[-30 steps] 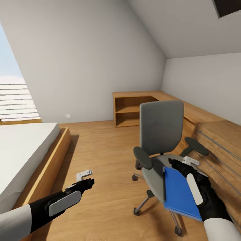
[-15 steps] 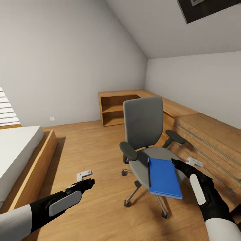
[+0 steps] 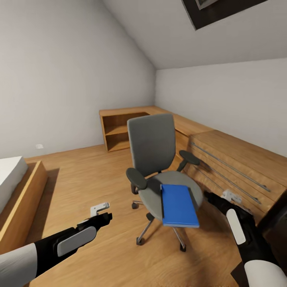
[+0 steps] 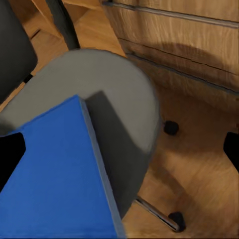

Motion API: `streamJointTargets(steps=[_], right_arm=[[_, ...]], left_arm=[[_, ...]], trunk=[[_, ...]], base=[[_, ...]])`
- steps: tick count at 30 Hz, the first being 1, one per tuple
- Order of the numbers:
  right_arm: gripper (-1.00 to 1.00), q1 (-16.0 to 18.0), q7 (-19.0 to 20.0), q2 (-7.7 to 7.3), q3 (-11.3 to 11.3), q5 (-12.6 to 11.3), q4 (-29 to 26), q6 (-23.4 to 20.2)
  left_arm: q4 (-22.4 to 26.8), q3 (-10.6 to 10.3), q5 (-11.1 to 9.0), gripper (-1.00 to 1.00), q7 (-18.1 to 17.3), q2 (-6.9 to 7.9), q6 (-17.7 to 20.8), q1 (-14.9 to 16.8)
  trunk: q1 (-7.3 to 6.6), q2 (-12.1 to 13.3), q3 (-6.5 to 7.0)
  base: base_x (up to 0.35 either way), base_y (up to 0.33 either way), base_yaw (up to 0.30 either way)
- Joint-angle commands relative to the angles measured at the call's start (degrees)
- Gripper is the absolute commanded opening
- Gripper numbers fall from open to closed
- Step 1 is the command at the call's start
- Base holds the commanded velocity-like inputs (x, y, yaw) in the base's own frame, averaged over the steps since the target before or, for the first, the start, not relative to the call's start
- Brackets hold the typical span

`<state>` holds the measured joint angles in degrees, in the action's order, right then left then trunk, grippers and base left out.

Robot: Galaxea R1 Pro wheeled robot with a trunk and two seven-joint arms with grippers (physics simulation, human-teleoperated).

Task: In the bedroom, organize the workspace by keeping the computer under the desk, ensuring the monitor is on the desk, placing the keyboard on the desk next to the monitor, placing the mouse on the desk next to the keyboard, moving the folder from the swivel chair onto the desk next to the mouse, stacking the notebook on top of the folder with the pen on top of the notebook, and positioning the swivel chair next to the desk.

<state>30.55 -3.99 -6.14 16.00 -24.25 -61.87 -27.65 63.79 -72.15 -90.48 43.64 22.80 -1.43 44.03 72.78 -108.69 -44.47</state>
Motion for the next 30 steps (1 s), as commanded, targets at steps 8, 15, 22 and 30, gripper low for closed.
streamJointTargets(steps=[8,15,22,30], right_arm=[[1.0,0.04,0.04,-0.09,-0.04,-10.44,2.9,-2.75],[1.0,0.04,0.04,-0.47,0.54,-15.8,2.9,-5.79],[1.0,0.04,0.04,-0.61,3.41,-17.86,2.96,-7.44],[1.0,0.04,0.12,-0.62,6.7,-19.36,2.98,-12.9]], left_arm=[[-0.15,-0.09,-1.34,1.0,0.42,-0.16,-0.01,0.12],[-0.28,-0.09,-1.37,1.0,0.54,-0.2,0.02,0.13],[-0.33,-0.09,-1.37,1.0,0.49,-0.21,-0.03,0.11],[-0.33,-0.17,-1.37,1.0,0.48,-0.28,-0.06,0.13]], trunk=[[1.76,-3.25,-1.5],[3.29,-6.06,-2.76],[4.83,-8.87,-4.02],[6.59,-12.08,-5.45]], base=[[0.0,0.0,-0.016],[0.0,0.0,0.0],[0.0,0.0,0.0],[0.0,0.0,0.0]])
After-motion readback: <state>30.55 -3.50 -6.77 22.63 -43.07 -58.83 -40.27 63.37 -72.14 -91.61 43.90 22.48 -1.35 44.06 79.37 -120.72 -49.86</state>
